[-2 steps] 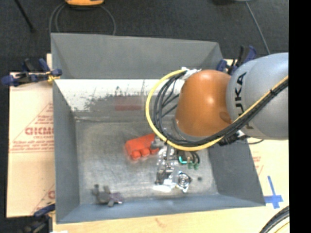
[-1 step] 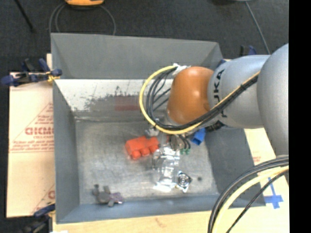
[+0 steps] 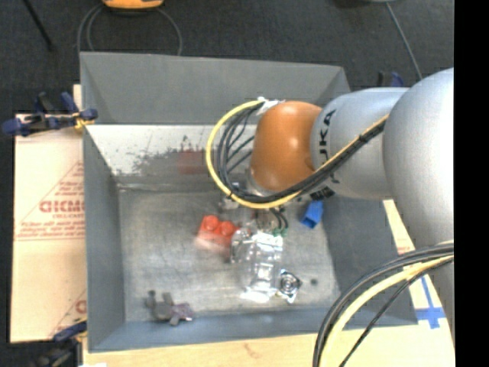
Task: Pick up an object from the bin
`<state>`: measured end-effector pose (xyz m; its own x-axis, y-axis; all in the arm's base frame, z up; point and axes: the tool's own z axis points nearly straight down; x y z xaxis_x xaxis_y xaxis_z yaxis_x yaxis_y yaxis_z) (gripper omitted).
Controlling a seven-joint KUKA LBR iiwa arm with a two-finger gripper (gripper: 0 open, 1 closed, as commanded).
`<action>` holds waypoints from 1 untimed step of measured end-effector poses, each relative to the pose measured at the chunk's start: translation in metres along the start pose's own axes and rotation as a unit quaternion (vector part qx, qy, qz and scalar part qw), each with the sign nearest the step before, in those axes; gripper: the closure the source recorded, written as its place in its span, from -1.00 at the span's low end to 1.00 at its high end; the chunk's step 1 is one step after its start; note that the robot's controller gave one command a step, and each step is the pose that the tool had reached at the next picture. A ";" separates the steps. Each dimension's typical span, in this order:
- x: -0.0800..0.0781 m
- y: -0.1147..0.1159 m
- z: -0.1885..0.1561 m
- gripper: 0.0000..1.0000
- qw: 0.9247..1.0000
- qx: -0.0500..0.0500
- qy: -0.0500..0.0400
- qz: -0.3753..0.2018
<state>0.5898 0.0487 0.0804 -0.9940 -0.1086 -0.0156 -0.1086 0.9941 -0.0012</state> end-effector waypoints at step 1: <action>0.001 0.000 -0.001 1.00 1.000 -0.001 0.001 0.002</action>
Offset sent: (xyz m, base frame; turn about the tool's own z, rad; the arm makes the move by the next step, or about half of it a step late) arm 0.0000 0.0000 0.0000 0.0000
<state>0.5888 0.0484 0.0809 -0.9944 -0.1045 -0.0136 -0.1045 0.9945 0.0006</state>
